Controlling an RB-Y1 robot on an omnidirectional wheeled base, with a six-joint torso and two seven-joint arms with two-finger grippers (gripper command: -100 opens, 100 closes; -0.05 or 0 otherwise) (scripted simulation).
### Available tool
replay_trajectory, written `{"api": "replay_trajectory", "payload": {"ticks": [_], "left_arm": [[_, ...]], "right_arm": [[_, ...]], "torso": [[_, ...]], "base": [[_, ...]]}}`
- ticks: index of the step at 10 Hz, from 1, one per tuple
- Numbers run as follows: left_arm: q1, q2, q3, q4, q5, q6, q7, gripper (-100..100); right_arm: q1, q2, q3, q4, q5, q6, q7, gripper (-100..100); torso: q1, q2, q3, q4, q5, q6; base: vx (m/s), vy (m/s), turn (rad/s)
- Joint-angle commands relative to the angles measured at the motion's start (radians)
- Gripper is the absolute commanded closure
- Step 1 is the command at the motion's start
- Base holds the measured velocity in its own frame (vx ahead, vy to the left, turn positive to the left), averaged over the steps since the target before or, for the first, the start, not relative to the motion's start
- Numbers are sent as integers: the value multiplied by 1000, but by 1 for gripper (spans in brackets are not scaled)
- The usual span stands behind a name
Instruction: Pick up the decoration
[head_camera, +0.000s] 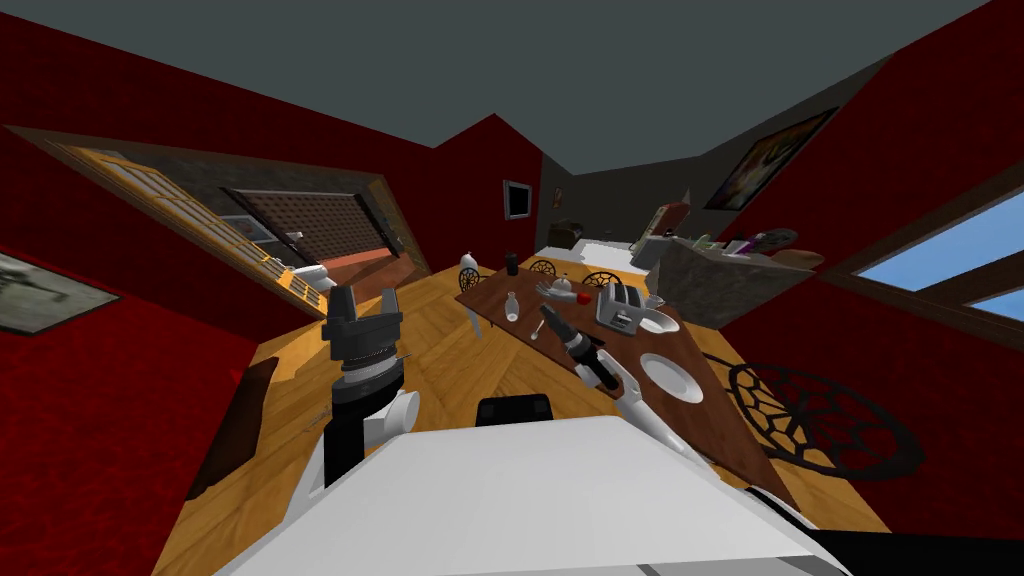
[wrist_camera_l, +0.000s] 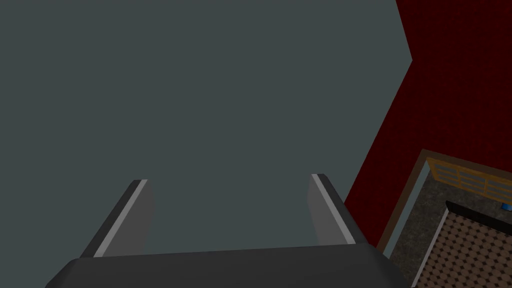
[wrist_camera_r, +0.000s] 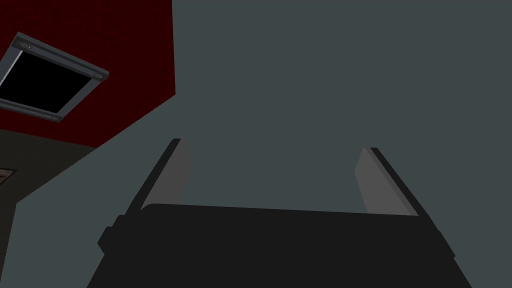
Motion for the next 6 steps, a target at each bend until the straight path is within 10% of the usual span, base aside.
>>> {"api": "replay_trajectory", "payload": {"ticks": [1,6], "left_arm": [[0,0,0,0,0,0,0,0],[0,0,0,0,0,0,0,0]], "right_arm": [[-26,-50,26,50,22,-34,-1,-100],[-69,-131,84,190,66,-72,5,-100]], "torso": [[0,0,0,0,0,0],[0,1,1,0,0,-1]], "base": [[52,104,175],[23,104,137]]}}
